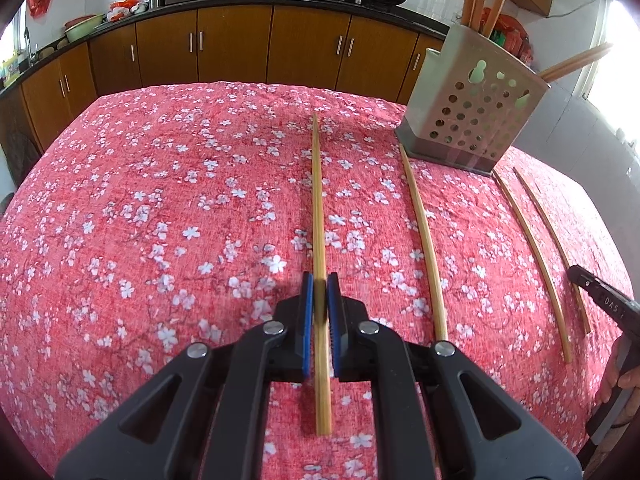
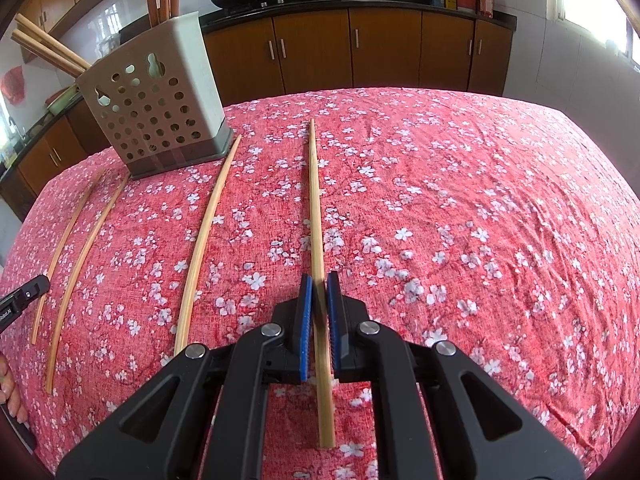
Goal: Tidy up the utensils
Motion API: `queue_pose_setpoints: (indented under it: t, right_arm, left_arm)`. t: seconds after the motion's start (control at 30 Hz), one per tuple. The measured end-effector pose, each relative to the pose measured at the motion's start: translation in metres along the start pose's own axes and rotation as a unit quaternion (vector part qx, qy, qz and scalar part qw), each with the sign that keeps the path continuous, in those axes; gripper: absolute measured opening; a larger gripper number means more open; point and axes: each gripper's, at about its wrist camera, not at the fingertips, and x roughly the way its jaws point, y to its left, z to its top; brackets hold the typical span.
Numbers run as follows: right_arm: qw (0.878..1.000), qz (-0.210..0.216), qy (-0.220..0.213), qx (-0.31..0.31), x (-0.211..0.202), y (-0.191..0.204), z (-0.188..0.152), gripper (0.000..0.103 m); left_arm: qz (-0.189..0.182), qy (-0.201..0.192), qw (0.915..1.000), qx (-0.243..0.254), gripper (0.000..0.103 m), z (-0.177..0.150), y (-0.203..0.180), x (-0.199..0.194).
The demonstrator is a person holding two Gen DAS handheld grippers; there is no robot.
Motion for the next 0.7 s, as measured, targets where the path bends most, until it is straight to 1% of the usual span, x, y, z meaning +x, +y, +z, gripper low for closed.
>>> queue_pose_setpoints:
  t: [0.17, 0.27, 0.4, 0.57, 0.63, 0.7]
  right_arm:
    - [1.0, 0.003, -0.003, 0.002, -0.005, -0.003, -0.001, 0.008]
    - [1.0, 0.008, -0.024, 0.005, -0.02, -0.007, 0.002, 0.008]
    - [0.997, 0.011, -0.07, 0.01, -0.049, -0.011, 0.011, 0.008]
    - [0.992, 0.018, -0.122, 0.016, -0.084, -0.013, 0.026, 0.008]
    - [0.99, 0.022, -0.14, 0.017, -0.095, -0.011, 0.031, 0.007]
    - [0.988, 0.025, -0.149, 0.015, -0.1, -0.011, 0.036, 0.008]
  left_arm:
    - [0.013, 0.0, 0.9998, 0.014, 0.008, -0.001, -0.006, 0.001]
    - [0.008, -0.001, 0.9999, 0.008, 0.008, 0.002, -0.002, -0.003]
    - [0.0, -0.037, 0.9993, 0.008, 0.008, 0.015, -0.002, -0.027]
    - [-0.018, -0.098, 0.995, 0.009, 0.008, 0.037, -0.007, -0.067]
    - [-0.027, -0.115, 0.993, 0.004, 0.008, 0.046, -0.009, -0.078]
    - [-0.036, -0.13, 0.9908, -0.001, 0.008, 0.052, -0.01, -0.09]
